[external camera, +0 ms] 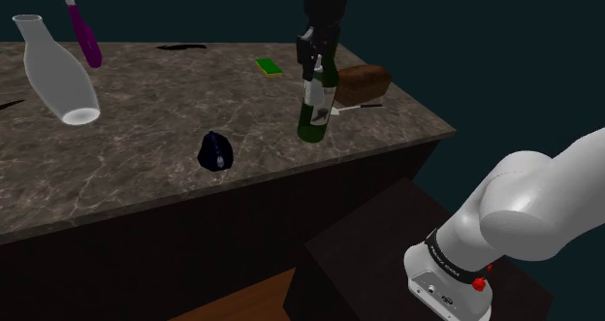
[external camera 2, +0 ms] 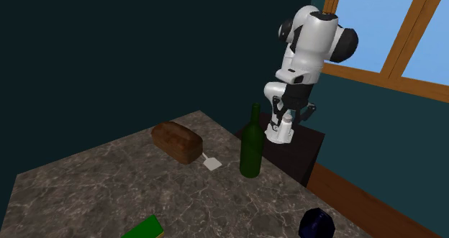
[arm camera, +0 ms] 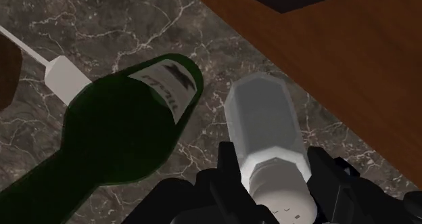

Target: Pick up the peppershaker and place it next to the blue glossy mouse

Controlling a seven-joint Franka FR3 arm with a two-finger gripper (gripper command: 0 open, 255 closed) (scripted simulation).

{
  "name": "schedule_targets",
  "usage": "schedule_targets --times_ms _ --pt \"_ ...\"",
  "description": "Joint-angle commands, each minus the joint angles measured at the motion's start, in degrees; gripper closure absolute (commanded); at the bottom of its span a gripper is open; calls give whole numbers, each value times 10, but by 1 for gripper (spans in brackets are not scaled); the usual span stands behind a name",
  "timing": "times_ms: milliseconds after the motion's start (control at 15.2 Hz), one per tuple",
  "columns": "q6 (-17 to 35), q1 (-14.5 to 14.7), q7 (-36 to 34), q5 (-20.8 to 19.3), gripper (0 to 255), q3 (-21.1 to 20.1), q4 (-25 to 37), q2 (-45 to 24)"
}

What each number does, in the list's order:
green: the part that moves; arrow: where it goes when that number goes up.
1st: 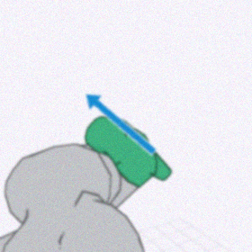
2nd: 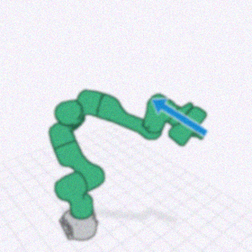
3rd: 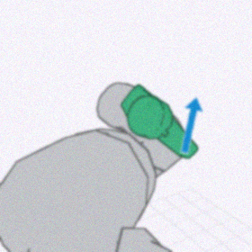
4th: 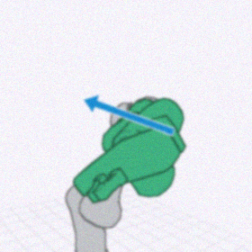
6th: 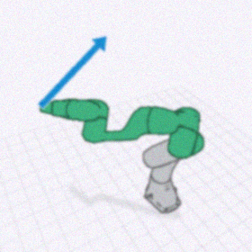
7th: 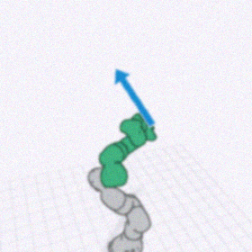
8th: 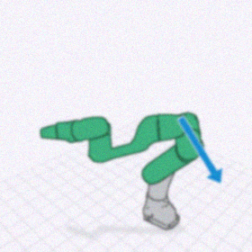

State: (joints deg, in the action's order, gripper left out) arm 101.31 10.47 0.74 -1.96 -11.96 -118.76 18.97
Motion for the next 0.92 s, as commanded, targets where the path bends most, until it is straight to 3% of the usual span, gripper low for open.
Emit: schedule_targets --times_ms 0,330,858 --pt "-2 10 -33 2 255 -22 20 -21" --pt "-12 30 -104 -4 255 -70 84 -81" --pt "50 31 -109 -5 255 -71 24 -83"
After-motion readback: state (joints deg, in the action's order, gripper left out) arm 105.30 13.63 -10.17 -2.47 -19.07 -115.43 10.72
